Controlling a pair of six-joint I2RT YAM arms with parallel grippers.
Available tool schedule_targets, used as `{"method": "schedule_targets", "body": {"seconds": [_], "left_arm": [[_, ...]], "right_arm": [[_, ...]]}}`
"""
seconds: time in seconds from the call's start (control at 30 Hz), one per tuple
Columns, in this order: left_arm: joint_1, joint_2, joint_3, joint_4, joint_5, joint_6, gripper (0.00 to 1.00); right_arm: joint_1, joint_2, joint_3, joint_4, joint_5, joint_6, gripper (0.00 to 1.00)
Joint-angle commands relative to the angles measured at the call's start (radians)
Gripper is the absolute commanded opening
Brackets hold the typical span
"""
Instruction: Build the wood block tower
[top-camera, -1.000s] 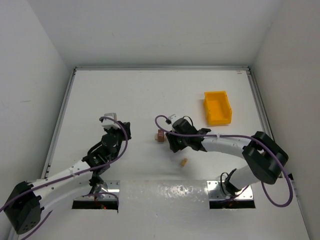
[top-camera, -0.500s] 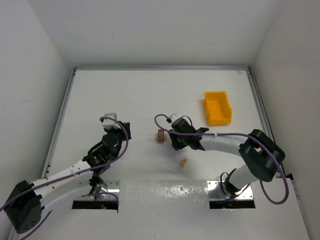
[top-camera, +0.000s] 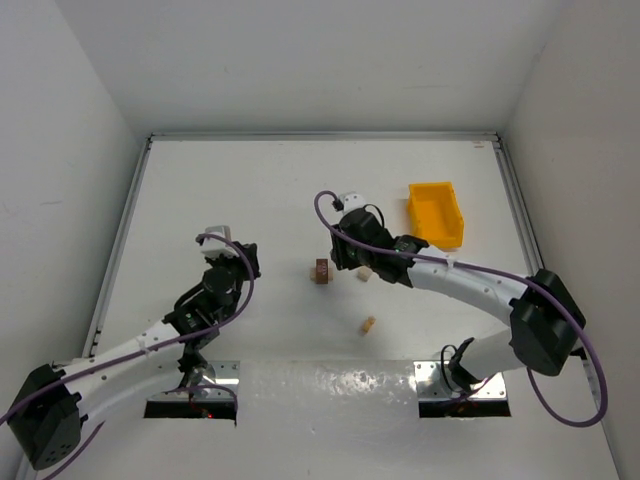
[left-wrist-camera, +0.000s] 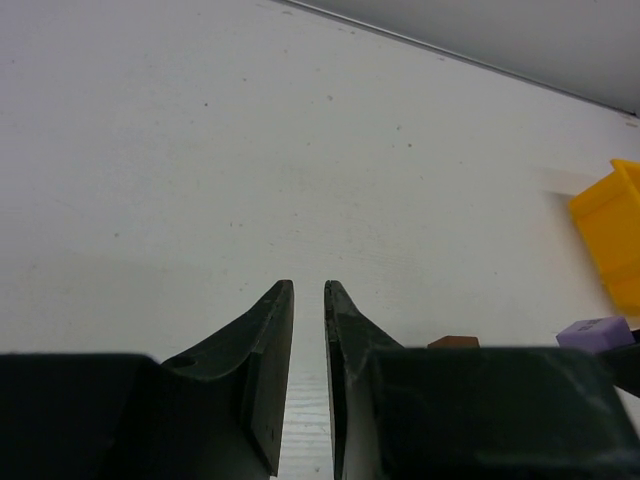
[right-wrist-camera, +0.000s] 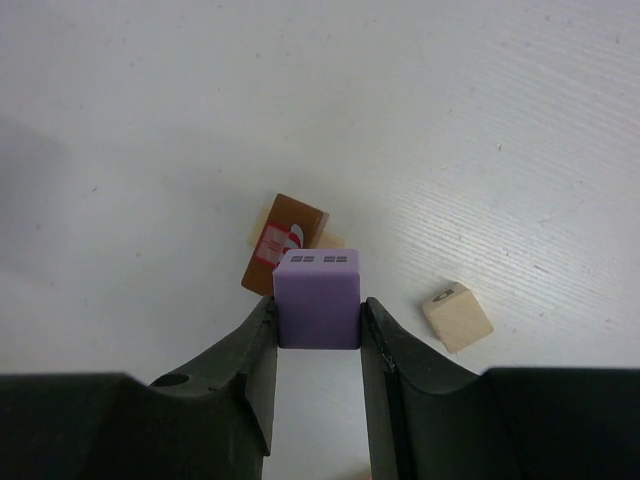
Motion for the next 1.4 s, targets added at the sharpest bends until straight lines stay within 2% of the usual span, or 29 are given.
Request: {"method": "schedule_targets", "body": {"seconds": [0.0,0.2,0.33,0.5,0.73,1.0,1.37], "left_arm": [[-0.007,0.007,0.052,-0.01,-0.051,-0.023,0.17],[-0.007,0.045,0.08,-0.052,-0.086,-0.069,0.14],[-0.007,0.022,0.087,-0.102,-0.132,-0.138,0.09],[-0.007,-0.038,0.087,-0.125,-0.111,-0.181,0.08],[-0.008,-0.03,0.095,-0.153,-0.137,-0.226,0.08],[-0.008,0.022,0.167,-0.28,-0.174,-0.318,0.06],[-0.01,-0.041,0.124,-0.23,-0.121,-0.302,0.06]], "right_arm": [[0.013,0.023,0.032,-0.007,0.043,0.086,0.28],[0.047,0.046,0.043,0.004,0.129,0.172,0.26],[0.059,0.076,0.061,0.006,0.155,0.212,0.25],[0.098,0.139,0.125,-0.028,0.196,0.238,0.25],[0.108,0.185,0.161,-0.053,0.219,0.287,0.25],[0.128,0.227,0.191,-0.077,0.216,0.318,0.26],[0.135,0.265,0.217,-0.116,0.244,0.376,0.26]]}}
